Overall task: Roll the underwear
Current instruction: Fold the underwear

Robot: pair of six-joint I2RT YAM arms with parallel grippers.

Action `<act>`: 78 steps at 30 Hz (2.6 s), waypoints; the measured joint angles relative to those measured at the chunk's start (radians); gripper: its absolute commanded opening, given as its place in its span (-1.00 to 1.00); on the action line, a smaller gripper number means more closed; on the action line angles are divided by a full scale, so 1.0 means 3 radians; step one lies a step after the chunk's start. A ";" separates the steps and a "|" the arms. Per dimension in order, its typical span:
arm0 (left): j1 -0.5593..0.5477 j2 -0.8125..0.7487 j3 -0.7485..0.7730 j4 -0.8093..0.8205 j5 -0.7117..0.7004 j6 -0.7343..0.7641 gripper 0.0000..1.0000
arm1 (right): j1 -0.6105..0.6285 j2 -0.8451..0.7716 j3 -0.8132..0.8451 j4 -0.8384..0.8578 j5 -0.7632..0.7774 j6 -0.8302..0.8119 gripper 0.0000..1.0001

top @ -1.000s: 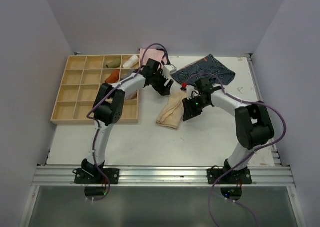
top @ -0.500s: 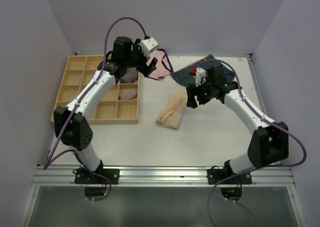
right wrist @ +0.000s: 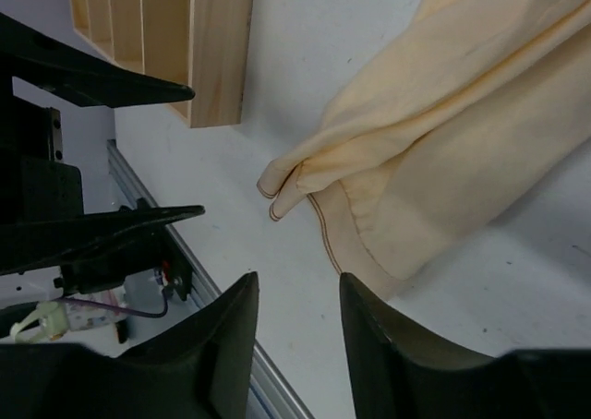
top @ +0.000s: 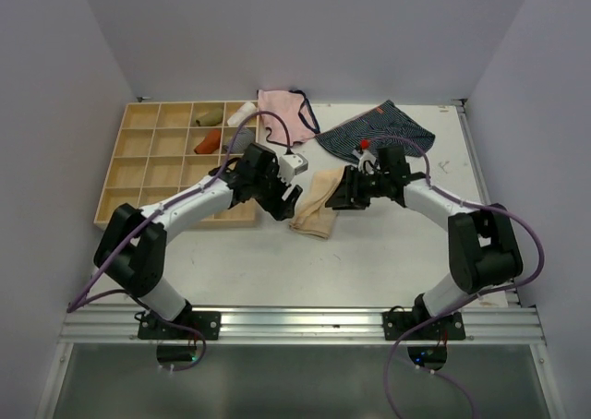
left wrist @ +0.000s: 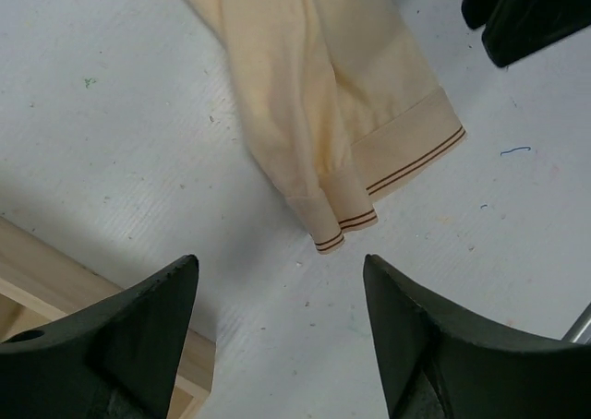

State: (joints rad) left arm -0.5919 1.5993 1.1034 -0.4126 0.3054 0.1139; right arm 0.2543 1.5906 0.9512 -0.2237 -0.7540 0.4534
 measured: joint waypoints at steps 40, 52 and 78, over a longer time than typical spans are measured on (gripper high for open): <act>-0.0387 0.0687 0.0356 -0.0078 -0.0234 -0.1040 -0.37 | 0.0118 0.0627 -0.0395 0.0417 0.0107 0.0456 -0.44; -0.0387 0.0767 0.0390 -0.0126 -0.0259 -0.0965 -0.74 | -0.0009 0.0348 -0.0167 -0.0336 0.0092 0.0029 -0.49; -0.0604 0.0764 0.0651 -0.0229 -0.0226 -0.0811 -0.93 | 0.0047 0.0735 -0.0168 -0.0399 0.0095 0.0057 -0.51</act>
State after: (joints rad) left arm -0.7731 1.8286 1.2987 -0.4812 0.2375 -0.1295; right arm 0.2684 1.8111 0.9009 -0.3435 -0.7254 0.4706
